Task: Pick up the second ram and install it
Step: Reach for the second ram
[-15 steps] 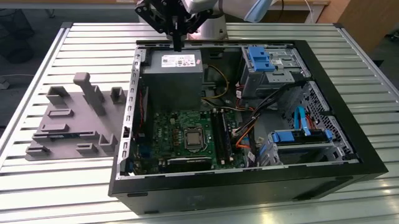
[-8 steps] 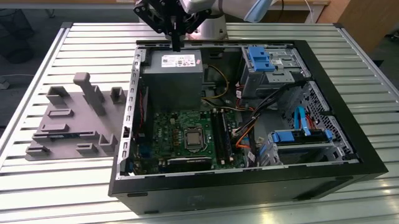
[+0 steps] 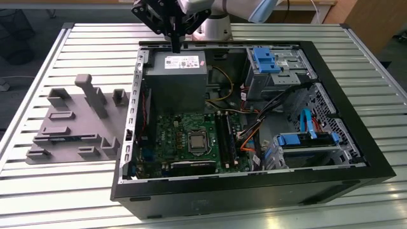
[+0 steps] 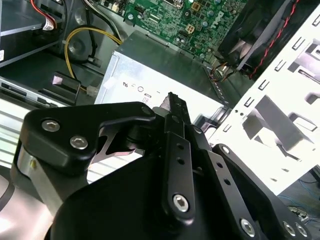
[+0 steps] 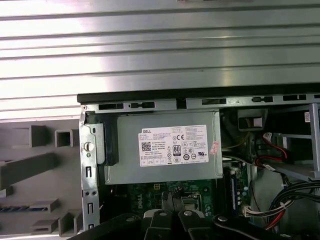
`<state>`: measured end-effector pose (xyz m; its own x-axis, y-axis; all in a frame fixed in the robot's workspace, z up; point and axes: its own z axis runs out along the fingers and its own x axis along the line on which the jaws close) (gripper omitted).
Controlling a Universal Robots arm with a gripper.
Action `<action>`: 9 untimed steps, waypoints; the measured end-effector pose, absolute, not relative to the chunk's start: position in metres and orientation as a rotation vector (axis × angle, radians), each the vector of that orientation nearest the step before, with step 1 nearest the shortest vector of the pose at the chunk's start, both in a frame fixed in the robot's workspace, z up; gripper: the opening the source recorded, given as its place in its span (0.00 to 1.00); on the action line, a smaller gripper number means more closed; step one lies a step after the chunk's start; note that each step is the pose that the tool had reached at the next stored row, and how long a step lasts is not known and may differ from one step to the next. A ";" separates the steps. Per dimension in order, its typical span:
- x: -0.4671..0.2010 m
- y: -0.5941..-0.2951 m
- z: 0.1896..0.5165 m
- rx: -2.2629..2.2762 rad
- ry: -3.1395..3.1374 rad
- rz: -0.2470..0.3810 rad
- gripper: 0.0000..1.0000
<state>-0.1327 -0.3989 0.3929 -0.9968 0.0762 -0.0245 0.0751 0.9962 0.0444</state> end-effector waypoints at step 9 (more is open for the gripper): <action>-0.139 -0.399 0.392 0.118 3.113 0.068 0.11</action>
